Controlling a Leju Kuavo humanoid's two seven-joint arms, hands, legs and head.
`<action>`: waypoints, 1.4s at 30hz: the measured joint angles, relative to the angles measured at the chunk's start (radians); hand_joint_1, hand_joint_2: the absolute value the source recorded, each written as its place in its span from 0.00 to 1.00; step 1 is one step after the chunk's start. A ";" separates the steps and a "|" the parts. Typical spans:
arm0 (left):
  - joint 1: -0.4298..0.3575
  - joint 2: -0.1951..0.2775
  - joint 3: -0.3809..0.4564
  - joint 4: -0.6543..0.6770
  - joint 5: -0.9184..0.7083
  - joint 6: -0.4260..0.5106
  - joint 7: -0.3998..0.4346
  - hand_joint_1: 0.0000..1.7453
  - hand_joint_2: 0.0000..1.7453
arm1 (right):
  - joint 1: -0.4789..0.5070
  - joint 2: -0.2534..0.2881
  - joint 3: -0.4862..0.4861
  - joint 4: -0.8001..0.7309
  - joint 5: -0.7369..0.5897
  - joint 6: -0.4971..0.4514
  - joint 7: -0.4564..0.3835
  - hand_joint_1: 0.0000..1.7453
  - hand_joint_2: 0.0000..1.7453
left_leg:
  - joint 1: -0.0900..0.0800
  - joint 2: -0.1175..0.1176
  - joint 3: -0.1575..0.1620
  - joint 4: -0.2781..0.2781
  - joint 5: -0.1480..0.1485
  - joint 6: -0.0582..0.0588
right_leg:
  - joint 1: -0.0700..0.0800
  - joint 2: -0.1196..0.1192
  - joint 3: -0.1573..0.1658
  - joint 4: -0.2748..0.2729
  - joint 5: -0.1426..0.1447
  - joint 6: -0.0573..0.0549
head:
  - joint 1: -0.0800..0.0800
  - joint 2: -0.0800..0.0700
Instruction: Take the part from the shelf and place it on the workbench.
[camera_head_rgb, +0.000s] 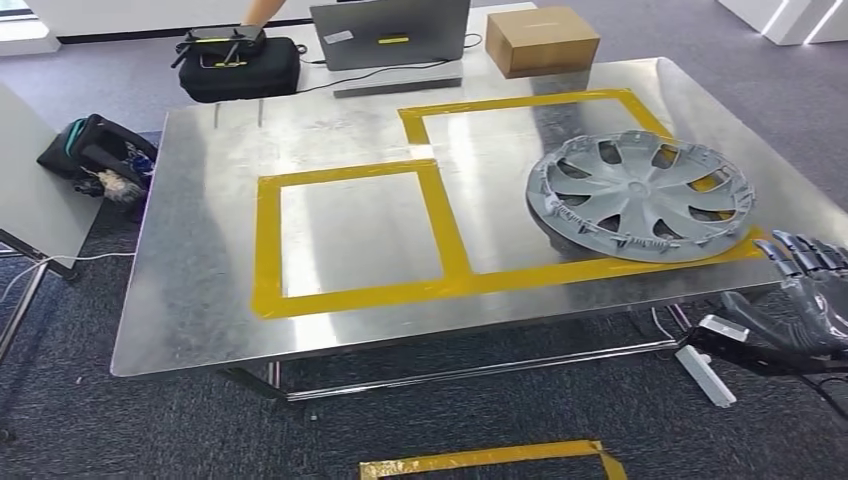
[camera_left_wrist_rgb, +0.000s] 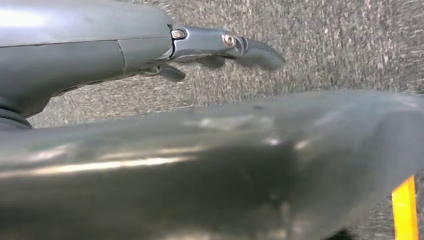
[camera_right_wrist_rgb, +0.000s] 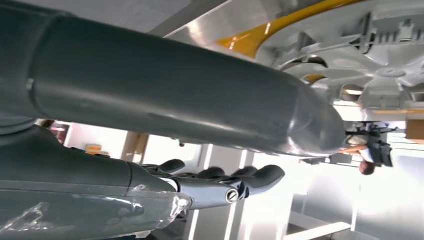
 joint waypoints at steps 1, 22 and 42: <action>-0.002 0.001 0.001 0.001 0.000 0.002 -0.001 0.00 0.00 | 0.005 -0.002 -0.005 -0.002 0.000 -0.001 0.000 0.00 0.00 | -0.006 0.000 0.018 -0.032 -0.001 0.005 | -0.001 -0.001 -0.004 -0.002 0.010 0.003 | -0.001 0.000; 0.003 -0.030 0.003 0.003 -0.029 0.022 -0.003 0.00 0.00 | 0.101 -0.009 -0.091 -0.039 -0.044 -0.009 -0.030 0.00 0.00 | 0.020 0.002 -0.201 0.109 0.005 -0.063 | -0.020 -0.007 0.114 -0.035 -0.078 0.002 | -0.003 0.000; -0.014 -0.045 0.004 0.004 -0.054 0.048 -0.003 0.00 0.00 | 0.141 0.000 -0.157 -0.061 -0.043 0.009 -0.048 0.00 0.00 | 0.030 0.010 -0.057 -0.078 0.090 -0.024 | -0.026 -0.005 -0.049 0.248 -0.077 0.059 | 0.002 0.000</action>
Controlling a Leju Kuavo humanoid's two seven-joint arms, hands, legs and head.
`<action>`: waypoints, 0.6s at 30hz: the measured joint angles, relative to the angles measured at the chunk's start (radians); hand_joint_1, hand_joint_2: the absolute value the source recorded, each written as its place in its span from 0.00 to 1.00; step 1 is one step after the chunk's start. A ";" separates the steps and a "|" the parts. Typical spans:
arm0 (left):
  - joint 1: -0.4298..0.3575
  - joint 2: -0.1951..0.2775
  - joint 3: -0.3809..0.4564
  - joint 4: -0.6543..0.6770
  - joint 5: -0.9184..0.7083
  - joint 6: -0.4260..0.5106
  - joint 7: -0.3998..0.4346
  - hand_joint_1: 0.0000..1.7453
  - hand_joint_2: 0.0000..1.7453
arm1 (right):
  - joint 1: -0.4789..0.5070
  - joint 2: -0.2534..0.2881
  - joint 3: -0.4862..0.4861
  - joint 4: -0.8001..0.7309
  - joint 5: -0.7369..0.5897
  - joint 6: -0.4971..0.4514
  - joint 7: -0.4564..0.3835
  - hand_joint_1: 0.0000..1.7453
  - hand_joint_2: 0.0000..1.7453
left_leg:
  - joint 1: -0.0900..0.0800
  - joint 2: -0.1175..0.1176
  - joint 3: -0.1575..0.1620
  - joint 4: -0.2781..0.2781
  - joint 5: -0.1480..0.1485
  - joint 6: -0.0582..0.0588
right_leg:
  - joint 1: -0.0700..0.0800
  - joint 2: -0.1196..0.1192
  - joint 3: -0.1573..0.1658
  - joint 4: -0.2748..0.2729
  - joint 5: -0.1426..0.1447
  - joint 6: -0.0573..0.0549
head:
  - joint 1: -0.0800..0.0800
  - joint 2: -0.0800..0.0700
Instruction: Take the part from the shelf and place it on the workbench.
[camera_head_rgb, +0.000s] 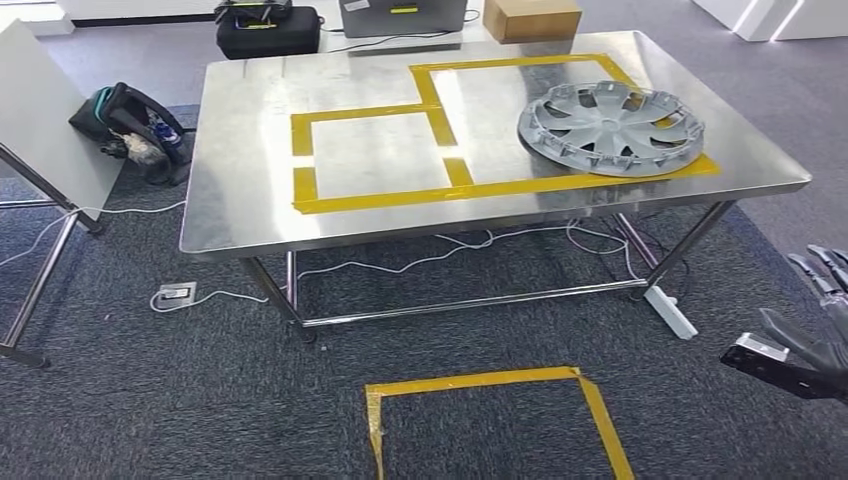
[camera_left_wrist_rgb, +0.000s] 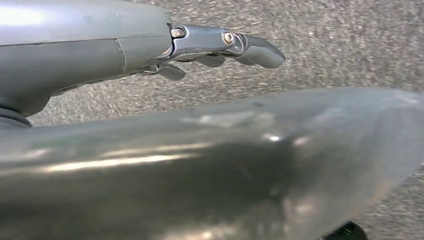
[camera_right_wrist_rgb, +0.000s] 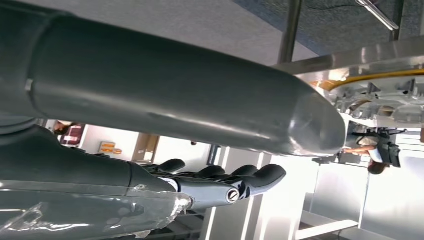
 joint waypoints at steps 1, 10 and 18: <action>0.000 -0.001 0.000 0.000 0.000 0.002 0.000 0.00 0.00 | 0.000 0.001 0.000 0.000 0.003 0.000 0.001 0.00 0.00 | 0.001 0.000 -0.014 0.006 0.007 -0.004 | -0.002 0.000 0.043 -0.050 0.027 0.003 | 0.000 0.000; 0.007 0.003 0.002 0.000 -0.003 0.007 0.000 0.00 0.00 | 0.010 0.014 -0.001 -0.011 0.021 -0.008 0.005 0.00 0.00 | 0.004 -0.004 -0.102 0.167 -0.074 -0.048 | -0.007 -0.002 0.177 -0.283 -0.014 -0.046 | -0.009 0.000; 0.007 0.002 0.012 0.000 -0.016 0.004 0.002 0.00 0.00 | 0.014 0.026 -0.001 -0.019 0.053 -0.025 0.016 0.00 0.00 | 0.011 -0.006 -0.011 0.119 -0.051 -0.026 | -0.004 0.000 0.146 -0.282 0.021 -0.041 | -0.010 0.000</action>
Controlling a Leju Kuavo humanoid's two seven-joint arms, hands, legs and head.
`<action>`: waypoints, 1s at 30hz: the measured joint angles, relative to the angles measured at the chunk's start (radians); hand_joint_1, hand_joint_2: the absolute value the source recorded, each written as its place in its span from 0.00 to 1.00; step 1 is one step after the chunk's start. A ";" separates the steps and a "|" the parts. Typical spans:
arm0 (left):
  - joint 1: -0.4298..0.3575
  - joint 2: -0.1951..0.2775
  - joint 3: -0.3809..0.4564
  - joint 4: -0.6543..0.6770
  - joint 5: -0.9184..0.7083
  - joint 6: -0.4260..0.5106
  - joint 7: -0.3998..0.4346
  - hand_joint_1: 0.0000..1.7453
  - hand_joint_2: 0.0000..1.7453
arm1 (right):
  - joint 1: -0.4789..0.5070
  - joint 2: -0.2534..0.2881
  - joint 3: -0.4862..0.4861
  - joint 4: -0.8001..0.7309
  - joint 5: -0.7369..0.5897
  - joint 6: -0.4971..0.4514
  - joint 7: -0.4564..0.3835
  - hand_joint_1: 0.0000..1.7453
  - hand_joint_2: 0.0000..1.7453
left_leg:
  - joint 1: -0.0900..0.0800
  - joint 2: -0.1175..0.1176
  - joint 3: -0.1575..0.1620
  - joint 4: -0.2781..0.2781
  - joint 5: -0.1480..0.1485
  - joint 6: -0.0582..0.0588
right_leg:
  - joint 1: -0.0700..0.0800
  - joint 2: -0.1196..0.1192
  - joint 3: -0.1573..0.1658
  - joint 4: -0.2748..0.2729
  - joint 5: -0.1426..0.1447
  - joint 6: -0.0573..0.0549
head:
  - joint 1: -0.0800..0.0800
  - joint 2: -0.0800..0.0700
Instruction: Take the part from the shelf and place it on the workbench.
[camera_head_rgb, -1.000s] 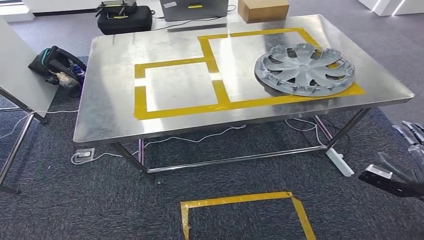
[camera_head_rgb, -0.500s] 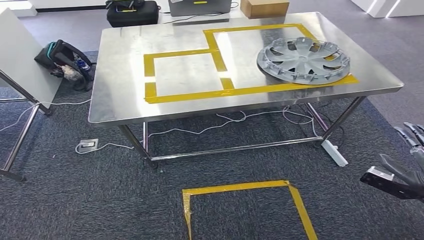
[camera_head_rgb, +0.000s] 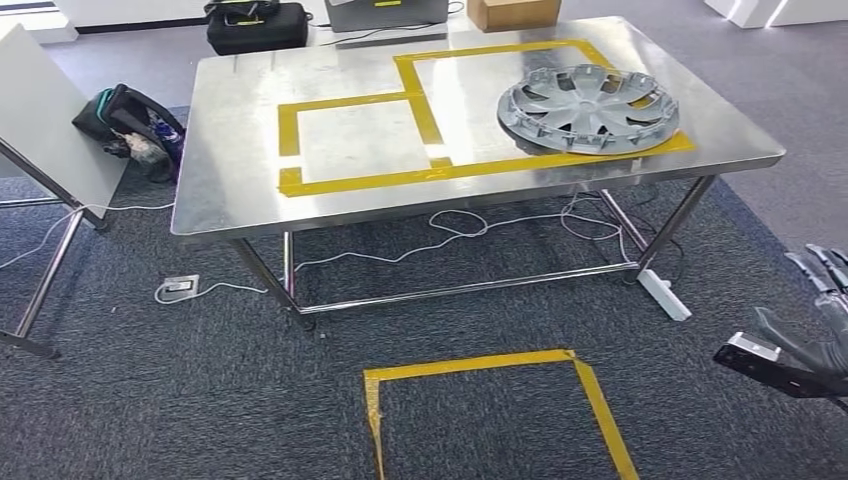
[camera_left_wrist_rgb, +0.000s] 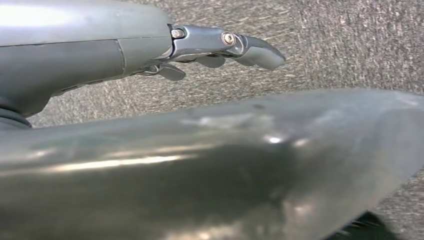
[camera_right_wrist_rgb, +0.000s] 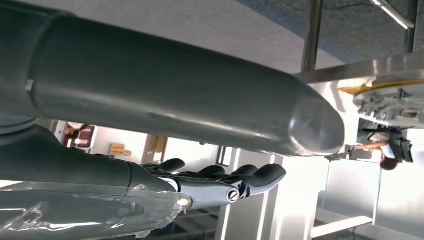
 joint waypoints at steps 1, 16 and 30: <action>0.000 0.001 0.002 0.000 0.000 0.000 0.000 0.00 0.00 | -0.001 0.001 0.000 -0.001 0.002 -0.002 0.001 0.00 0.00 | -0.004 0.000 0.024 -0.043 0.008 0.009 | 0.000 0.000 -0.001 0.000 0.002 0.004 | 0.000 0.000; -0.002 0.005 0.019 0.001 -0.011 -0.012 0.003 0.00 0.00 | -0.002 0.010 0.006 -0.005 0.059 -0.045 0.006 0.00 0.00 | -0.002 -0.006 0.010 -0.082 0.036 -0.002 | -0.019 0.016 0.016 0.015 -0.024 0.053 | 0.014 0.000; 0.002 0.004 0.032 0.001 -0.020 -0.015 0.004 0.00 0.00 | -0.002 0.011 0.015 -0.004 0.114 -0.081 0.008 0.00 0.00 | -0.029 0.039 -0.001 0.023 -0.048 0.029 | 0.019 -0.073 -0.026 0.015 0.013 -0.009 | -0.003 0.000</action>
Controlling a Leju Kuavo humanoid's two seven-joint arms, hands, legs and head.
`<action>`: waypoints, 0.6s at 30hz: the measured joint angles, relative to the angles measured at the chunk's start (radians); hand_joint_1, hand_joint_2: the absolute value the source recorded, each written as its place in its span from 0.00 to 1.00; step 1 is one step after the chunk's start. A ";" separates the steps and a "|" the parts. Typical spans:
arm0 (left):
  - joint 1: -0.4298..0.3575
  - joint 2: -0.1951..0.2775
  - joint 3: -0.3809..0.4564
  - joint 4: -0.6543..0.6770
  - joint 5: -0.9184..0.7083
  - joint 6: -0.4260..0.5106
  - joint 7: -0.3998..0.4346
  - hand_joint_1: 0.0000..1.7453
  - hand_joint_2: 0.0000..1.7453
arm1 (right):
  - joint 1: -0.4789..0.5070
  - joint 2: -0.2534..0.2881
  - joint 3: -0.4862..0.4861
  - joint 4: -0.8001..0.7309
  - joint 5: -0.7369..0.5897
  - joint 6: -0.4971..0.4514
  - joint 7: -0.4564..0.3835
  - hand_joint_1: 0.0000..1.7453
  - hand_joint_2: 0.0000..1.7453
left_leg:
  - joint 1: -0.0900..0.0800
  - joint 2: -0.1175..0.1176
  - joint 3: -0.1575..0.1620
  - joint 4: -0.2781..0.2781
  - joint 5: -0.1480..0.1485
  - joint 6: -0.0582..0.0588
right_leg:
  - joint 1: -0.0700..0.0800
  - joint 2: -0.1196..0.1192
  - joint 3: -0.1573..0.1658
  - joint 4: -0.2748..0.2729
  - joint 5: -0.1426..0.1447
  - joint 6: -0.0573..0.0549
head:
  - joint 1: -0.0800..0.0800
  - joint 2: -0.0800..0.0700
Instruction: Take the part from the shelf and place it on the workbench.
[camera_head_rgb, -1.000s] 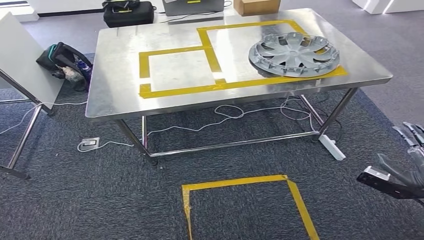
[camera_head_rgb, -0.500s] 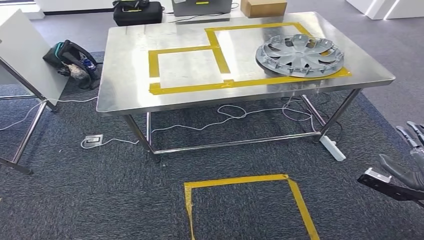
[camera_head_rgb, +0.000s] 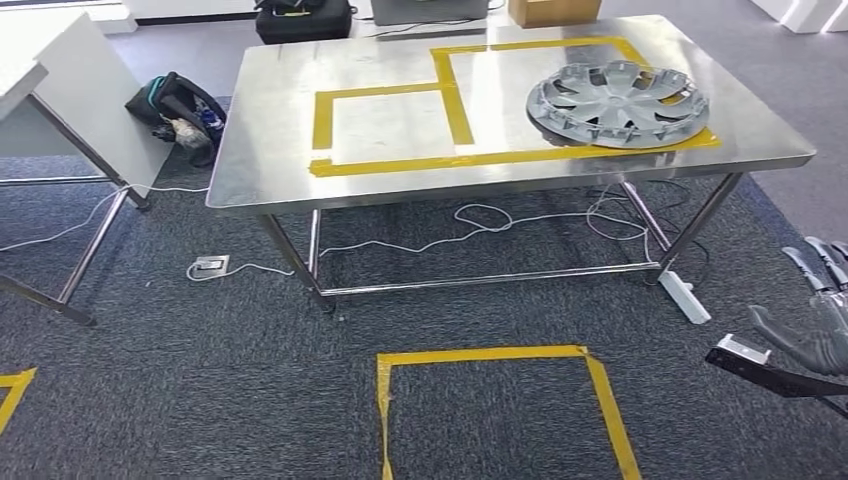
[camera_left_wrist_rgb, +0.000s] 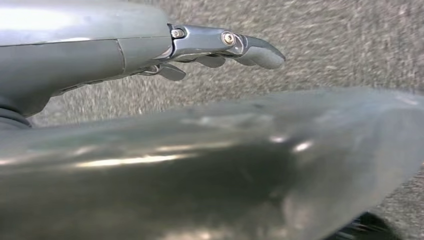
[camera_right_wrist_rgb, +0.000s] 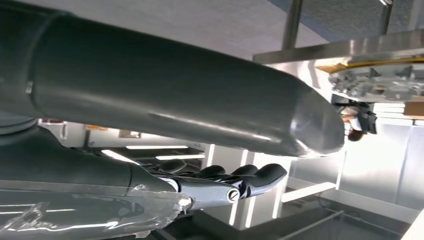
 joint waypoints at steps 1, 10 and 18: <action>-0.002 0.002 0.000 0.000 0.000 0.000 0.000 0.00 0.00 | 0.000 0.000 0.001 0.000 0.001 -0.001 0.000 0.00 0.00 | -0.014 0.020 0.037 -0.060 0.014 0.018 | 0.006 -0.009 0.000 -0.001 0.002 -0.001 | -0.003 0.000; -0.003 0.001 0.006 0.000 -0.004 -0.001 0.000 0.00 0.00 | -0.010 -0.002 0.014 0.007 0.006 -0.012 0.000 0.00 0.00 | -0.010 -0.042 0.050 -0.128 0.067 0.026 | 0.013 0.070 -0.122 0.253 -0.123 0.023 | 0.000 0.000; -0.001 0.003 0.007 0.001 -0.014 -0.004 0.000 0.00 0.00 | -0.015 -0.004 0.021 0.018 0.005 -0.023 -0.002 0.00 0.00 | -0.006 -0.144 0.021 -0.093 0.067 0.005 | -0.015 0.156 0.023 0.001 -0.031 0.032 | 0.002 0.000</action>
